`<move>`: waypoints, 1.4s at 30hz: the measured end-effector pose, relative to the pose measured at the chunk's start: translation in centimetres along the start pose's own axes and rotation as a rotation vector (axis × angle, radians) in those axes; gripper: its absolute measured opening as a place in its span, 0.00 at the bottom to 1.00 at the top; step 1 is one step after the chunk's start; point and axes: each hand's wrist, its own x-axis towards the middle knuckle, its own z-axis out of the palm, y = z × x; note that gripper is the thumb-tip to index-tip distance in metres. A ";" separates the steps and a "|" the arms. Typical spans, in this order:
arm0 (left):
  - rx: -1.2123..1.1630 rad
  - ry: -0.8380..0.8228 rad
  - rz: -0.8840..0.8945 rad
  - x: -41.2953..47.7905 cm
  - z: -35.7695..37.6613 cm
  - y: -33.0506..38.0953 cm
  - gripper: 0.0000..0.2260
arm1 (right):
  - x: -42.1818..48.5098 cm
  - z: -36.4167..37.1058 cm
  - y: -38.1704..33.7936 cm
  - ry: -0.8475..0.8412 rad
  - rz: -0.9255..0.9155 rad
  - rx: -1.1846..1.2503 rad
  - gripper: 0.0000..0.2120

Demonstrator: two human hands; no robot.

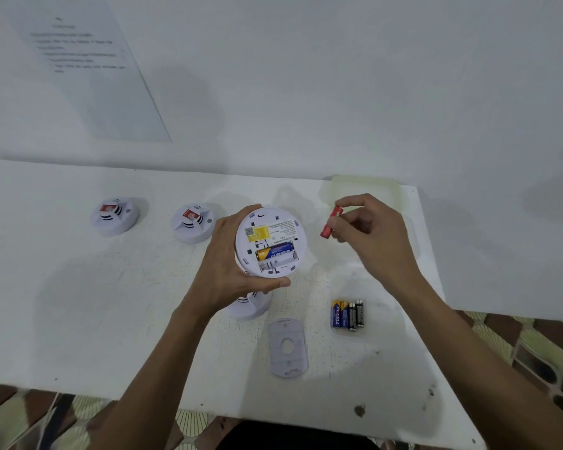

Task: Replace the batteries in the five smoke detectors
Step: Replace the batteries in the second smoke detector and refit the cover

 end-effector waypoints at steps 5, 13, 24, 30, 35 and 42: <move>0.013 -0.001 0.044 0.0 0.4 -0.2 0.38 | -3.8 2.2 -2.4 -0.083 -0.064 0.086 0.09; -0.069 -0.058 0.026 -0.4 0.7 -1.3 0.34 | -5.6 5.2 -1.2 0.073 -0.224 -0.128 0.08; -0.206 -0.059 -0.044 -0.4 -0.1 -0.9 0.27 | -6.4 7.1 -0.8 0.155 -0.133 -0.002 0.05; -0.118 0.063 -0.025 -0.4 -0.3 -0.4 0.32 | -6.4 7.4 -0.9 0.176 -0.159 0.046 0.07; -0.062 0.129 0.036 -0.4 -0.6 0.0 0.33 | -6.2 7.7 -0.8 0.165 -0.240 -0.049 0.07; 0.009 0.156 0.034 -0.3 -2.0 -0.1 0.37 | -5.3 5.6 -1.2 -0.039 -0.291 -0.019 0.10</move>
